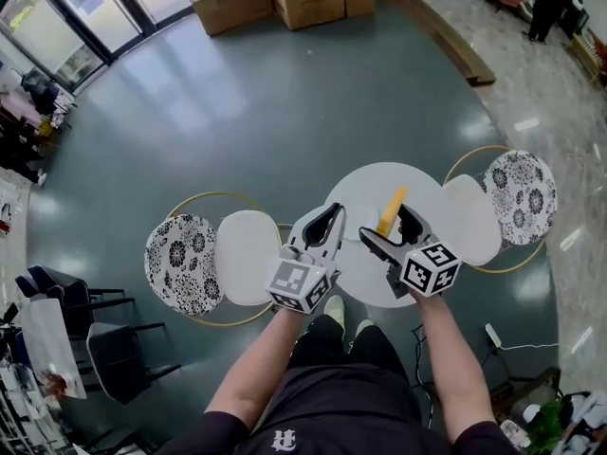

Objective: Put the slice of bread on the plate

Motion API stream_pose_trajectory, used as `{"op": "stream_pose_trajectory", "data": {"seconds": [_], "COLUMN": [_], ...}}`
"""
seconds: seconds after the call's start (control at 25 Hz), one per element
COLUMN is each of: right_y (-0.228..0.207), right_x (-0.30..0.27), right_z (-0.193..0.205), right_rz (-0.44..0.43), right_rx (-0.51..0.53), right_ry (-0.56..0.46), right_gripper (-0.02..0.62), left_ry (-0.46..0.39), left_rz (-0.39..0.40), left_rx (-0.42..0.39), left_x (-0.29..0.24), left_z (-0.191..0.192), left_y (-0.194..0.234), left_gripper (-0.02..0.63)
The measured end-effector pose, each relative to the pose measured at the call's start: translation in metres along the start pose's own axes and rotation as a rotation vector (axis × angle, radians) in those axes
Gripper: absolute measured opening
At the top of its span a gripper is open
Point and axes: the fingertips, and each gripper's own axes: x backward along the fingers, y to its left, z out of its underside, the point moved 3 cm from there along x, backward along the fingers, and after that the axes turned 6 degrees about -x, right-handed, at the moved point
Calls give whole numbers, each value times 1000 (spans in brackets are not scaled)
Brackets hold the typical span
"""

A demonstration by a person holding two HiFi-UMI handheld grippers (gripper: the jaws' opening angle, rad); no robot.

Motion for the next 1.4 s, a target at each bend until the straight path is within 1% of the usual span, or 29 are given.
{"op": "stream_pose_trajectory", "data": {"seconds": [0.12,0.24,0.44,0.56,0.64,0.88,1.08,1.2,1.4], "right_y": [-30,-57,-101,-116,-122,-134,-137,-142,-145], "right_x": [-29,-56,-95,-113,-120,-136,-147,-153,-155], "right_z": [27,56,105,123,131,152,175,183,191], "right_rz": [16,39,104,119,119,101,84,79,80], "right_rx": [13,56,207,295,333,401,463,496,512], "right_ry": [46,118,292,364,394,486,599,632,692], "right_gripper": [499,499,499,499,499,500,500,500,500], "left_ry": [3,12,32,34,36,60,68,69,80], "left_rz": [-3,-6,-16,-20,-21,-29,-33,-38,-43], "left_rx": [9,18,37,50,58,60,50,49,51], "left_x": [-13,-24,-38,-45,-50,-60,-61,-62,-60], "left_z": [28,56,94,108,115,134,132,132,134], "left_y": [19,36,56,64,68,78,80,82,85], "left_gripper": [35,35,35,35,35,35,35,35,35]}}
